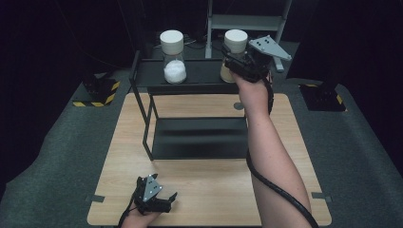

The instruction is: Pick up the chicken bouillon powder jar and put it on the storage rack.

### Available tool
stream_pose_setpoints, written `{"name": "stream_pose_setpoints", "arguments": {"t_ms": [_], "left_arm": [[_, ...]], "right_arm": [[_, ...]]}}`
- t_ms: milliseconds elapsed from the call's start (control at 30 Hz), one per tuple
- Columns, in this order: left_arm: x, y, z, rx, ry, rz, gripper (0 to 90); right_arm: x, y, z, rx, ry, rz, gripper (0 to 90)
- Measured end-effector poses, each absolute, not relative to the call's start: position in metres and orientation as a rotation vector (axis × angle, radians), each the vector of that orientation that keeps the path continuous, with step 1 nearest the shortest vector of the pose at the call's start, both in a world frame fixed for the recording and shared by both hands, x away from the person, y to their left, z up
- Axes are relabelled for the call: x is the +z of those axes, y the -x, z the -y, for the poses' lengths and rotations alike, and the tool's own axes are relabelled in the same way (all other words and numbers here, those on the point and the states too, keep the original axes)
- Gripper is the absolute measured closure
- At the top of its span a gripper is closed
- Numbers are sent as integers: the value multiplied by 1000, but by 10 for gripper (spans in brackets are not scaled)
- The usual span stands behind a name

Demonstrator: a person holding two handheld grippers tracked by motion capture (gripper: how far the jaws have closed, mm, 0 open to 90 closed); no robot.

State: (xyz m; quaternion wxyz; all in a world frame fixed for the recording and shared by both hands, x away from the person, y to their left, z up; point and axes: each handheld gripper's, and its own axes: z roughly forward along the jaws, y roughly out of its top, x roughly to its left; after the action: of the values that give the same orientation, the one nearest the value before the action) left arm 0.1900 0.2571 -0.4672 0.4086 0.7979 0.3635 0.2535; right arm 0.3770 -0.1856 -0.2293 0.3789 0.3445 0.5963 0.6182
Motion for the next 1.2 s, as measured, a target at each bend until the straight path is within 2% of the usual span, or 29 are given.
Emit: {"name": "stream_pose_setpoints", "arguments": {"t_ms": [67,467,1200], "left_arm": [[-467,-190,-257,639,-2008,-918,10],[-467,-190,-257,639,-2010,-919,9],[-466,-189,-253,653,-2028,-913,9]], "right_arm": [[-228,-377,186,1579,-880,-1529,319],[-230,-374,187,1577,-909,-1531,0],[-239,-342,193,1597,-842,-1552,0]]}}
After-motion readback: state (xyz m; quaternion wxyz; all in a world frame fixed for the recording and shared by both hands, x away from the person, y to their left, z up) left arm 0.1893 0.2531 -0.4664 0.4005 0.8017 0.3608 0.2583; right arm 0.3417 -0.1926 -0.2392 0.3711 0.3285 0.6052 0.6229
